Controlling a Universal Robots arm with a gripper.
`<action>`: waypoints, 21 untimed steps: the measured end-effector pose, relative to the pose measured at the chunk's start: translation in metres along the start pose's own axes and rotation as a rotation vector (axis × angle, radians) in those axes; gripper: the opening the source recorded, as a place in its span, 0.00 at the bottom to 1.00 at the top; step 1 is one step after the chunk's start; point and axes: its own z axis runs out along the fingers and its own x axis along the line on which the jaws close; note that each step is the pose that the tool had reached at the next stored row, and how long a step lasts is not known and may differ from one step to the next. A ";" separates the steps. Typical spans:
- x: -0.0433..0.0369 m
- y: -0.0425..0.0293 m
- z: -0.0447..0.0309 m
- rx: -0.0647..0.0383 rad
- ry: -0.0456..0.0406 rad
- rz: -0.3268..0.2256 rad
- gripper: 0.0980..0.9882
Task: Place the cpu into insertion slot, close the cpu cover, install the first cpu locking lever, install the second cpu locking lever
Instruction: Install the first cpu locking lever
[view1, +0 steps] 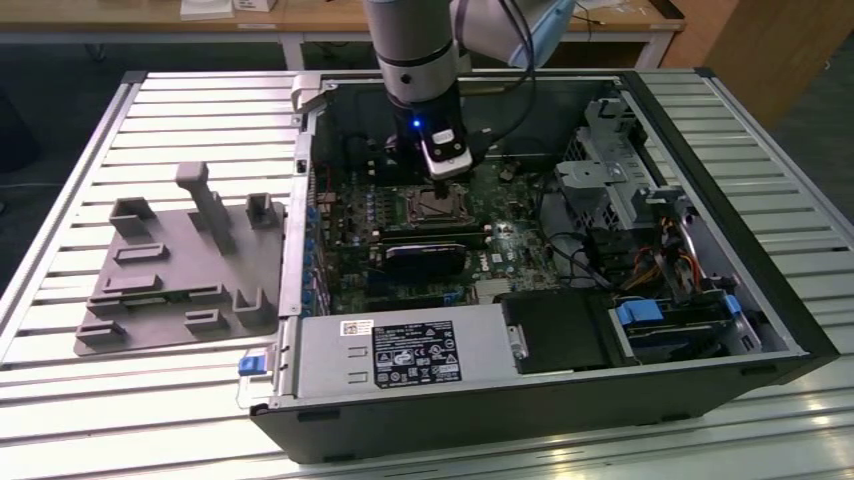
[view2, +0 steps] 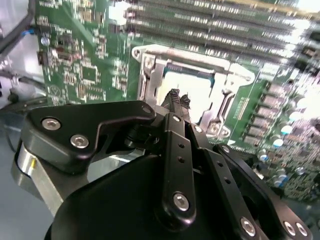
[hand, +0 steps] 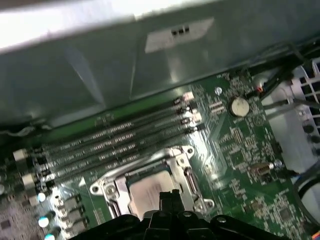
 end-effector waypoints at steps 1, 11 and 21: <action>-0.0006 -0.0014 0.0000 0.003 -0.0004 -0.001 0.00; -0.0024 -0.0054 -0.0001 0.028 0.0191 -0.005 0.00; -0.0059 -0.0030 -0.0190 0.024 0.0214 -0.027 0.00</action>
